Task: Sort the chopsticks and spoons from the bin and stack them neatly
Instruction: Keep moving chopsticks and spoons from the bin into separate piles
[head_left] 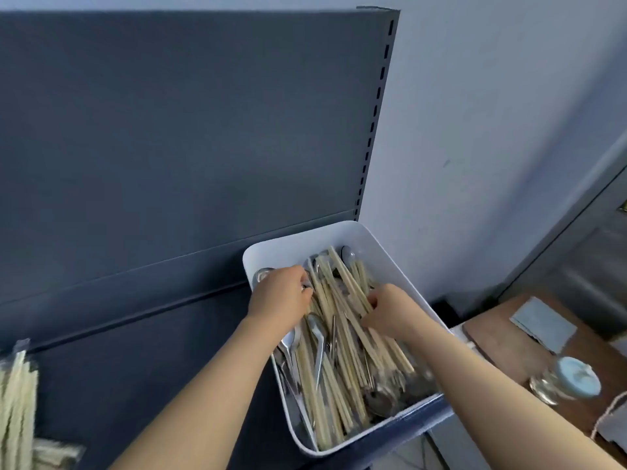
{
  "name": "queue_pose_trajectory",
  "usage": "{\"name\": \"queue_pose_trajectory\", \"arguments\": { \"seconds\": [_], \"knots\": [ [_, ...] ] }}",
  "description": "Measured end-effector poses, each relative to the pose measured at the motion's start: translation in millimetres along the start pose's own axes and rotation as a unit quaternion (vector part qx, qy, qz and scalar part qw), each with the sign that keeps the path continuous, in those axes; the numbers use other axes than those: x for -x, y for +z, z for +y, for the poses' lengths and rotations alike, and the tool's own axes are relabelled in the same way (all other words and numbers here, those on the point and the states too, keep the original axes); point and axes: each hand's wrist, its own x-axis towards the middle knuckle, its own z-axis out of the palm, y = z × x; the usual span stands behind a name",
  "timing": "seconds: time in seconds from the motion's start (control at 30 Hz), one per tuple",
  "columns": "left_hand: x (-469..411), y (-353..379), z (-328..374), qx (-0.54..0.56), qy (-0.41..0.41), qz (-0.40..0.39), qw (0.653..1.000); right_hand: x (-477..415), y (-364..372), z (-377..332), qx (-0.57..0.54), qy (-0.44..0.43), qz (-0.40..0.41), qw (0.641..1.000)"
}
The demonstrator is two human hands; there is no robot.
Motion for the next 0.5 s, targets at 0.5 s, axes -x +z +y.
{"name": "queue_pose_trajectory", "arguments": {
  "seconds": [0.5],
  "knots": [
    [-24, 42, 31, 0.018, -0.173, -0.081, 0.981, -33, -4, 13, -0.056, -0.071, -0.088, 0.992]
  ]
}}
